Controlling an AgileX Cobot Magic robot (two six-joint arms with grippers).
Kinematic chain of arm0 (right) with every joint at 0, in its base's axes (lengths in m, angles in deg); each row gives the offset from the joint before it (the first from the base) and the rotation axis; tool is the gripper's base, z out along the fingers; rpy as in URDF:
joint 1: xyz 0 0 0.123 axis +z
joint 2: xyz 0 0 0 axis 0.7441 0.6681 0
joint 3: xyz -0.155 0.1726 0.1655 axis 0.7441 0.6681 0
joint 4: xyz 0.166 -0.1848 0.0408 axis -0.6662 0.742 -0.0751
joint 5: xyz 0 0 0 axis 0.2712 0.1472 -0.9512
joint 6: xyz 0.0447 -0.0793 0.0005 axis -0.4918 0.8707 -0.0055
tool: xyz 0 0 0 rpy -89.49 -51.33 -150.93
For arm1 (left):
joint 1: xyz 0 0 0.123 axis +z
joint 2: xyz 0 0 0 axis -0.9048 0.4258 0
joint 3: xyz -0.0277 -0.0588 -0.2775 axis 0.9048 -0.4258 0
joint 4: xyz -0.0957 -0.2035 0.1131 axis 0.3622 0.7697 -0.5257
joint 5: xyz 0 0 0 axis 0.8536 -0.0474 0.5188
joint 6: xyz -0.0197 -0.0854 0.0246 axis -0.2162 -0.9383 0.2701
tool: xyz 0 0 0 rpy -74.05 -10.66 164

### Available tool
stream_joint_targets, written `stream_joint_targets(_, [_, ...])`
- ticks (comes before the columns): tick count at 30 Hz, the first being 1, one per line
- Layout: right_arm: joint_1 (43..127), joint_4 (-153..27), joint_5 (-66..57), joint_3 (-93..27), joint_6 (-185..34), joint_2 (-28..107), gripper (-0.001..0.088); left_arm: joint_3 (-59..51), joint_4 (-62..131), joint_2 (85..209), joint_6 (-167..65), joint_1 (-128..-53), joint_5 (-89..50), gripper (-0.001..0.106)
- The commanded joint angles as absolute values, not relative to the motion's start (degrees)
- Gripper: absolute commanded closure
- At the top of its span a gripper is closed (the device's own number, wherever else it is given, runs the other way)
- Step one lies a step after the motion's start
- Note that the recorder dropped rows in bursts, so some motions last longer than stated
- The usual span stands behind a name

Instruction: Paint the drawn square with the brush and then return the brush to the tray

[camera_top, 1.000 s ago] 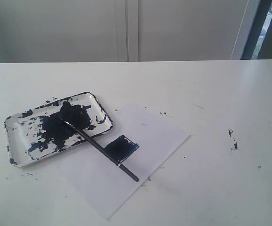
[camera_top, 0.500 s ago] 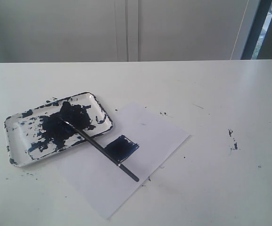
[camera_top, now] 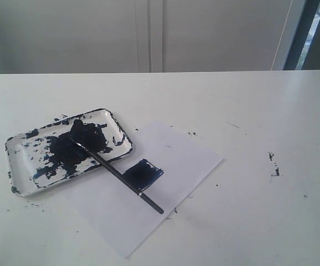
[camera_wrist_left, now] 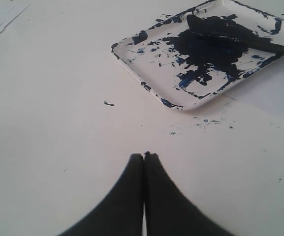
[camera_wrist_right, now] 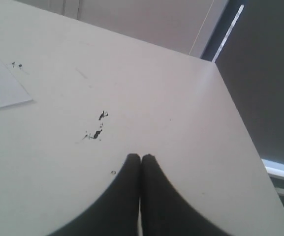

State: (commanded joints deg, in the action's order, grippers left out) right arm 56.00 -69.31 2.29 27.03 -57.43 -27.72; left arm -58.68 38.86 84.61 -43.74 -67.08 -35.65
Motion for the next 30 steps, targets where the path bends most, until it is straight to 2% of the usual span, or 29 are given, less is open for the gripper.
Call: stream_joint_targets(30, [56.0,-68.0,2.2,27.0,-56.4,-27.7,0.0868,-58.7,38.9,84.6,-43.7,-67.1,-35.6,0.105])
